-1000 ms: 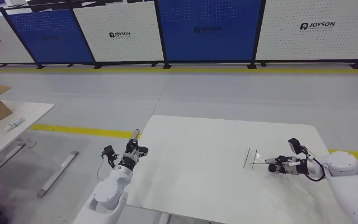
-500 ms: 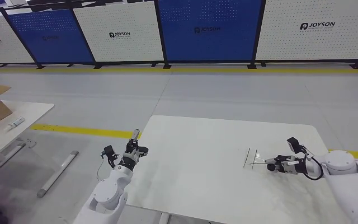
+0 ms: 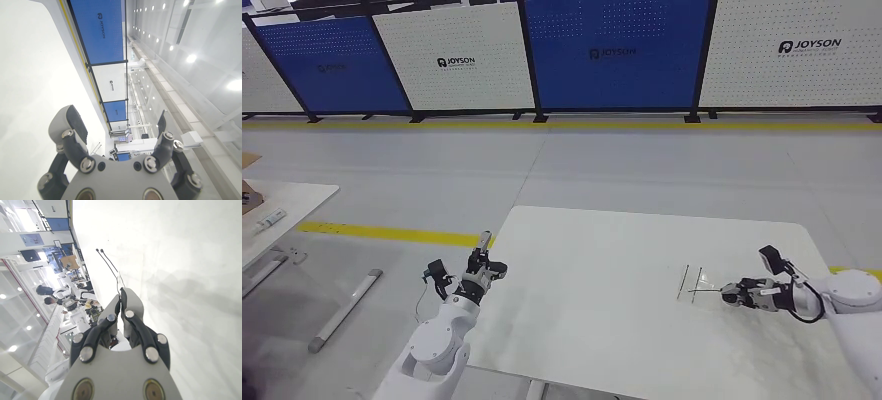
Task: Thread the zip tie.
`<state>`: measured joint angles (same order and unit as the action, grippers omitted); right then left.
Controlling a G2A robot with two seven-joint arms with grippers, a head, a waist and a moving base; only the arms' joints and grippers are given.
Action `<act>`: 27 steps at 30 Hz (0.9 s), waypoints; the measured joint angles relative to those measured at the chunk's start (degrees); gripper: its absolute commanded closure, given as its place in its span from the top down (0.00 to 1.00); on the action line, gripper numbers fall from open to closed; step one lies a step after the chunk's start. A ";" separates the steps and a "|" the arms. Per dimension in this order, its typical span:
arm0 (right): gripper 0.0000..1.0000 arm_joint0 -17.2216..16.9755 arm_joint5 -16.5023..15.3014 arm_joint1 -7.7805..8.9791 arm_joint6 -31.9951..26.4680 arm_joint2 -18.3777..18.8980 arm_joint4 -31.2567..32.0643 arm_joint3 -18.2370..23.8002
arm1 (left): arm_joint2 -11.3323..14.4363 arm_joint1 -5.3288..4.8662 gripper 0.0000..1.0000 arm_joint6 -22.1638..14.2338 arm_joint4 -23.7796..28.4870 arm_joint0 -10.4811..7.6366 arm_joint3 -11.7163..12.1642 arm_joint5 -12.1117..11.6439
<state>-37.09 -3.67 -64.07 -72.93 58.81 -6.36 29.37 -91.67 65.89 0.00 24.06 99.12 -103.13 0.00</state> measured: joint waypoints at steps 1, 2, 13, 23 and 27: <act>0.00 -0.16 -0.71 0.11 -0.49 0.29 -0.45 0.06 | 0.00 0.00 1.00 0.00 0.00 0.00 0.00 0.00; 0.00 -0.30 -1.33 0.22 -0.71 0.58 -0.83 0.10 | 0.00 0.00 1.00 0.00 0.00 0.00 0.00 0.00; 0.00 -4.89 -11.94 3.14 -6.76 7.62 -9.83 3.37 | 0.00 0.00 1.00 0.00 0.00 0.00 0.00 0.00; 0.00 -9.77 -13.42 5.03 -6.71 9.17 -14.74 10.55 | 0.00 0.00 1.00 0.00 0.00 0.00 0.00 0.00; 0.00 -9.77 -13.43 5.03 -6.71 9.17 -14.74 10.55 | 0.00 0.00 1.00 0.00 0.00 0.00 0.00 0.00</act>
<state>-46.86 -17.10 -59.04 -79.64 67.97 -21.10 39.92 -91.67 65.89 0.00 24.06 99.12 -103.13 0.00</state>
